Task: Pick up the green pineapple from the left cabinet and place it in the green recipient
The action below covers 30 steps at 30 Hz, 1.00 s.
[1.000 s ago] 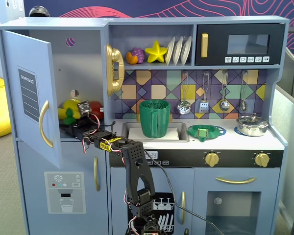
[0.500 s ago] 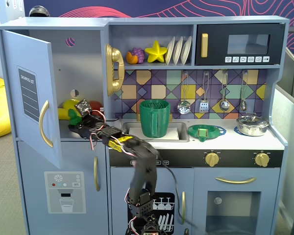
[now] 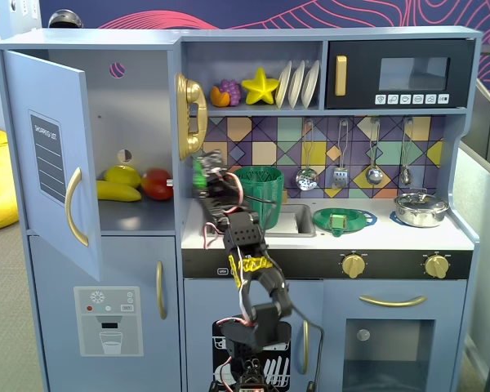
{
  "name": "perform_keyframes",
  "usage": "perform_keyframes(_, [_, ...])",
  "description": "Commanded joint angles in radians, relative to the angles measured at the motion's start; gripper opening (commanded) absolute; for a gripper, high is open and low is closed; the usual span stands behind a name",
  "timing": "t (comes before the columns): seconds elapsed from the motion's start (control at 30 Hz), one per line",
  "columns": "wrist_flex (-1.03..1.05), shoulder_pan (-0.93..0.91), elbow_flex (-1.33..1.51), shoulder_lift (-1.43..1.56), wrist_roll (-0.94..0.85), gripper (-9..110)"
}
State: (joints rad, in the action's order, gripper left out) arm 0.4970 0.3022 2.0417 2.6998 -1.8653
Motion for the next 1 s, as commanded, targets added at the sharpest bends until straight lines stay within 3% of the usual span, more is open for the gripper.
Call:
perform_keyframes(0.0, [0.018, -0.176, -0.092, -0.023, 0.087, 0])
perform_keyframes(0.3, [-0.250, -0.302, -0.442, -0.497, 0.098, 0])
perform_keyframes(0.63, [-0.299, -0.331, -0.742, -0.874, 0.051, 0])
perform_keyframes(0.77, [-0.319, -0.333, -0.736, -0.890, 0.179, 29])
perform_keyframes(0.97, [-0.334, -0.344, -0.735, -0.902, 0.176, 33])
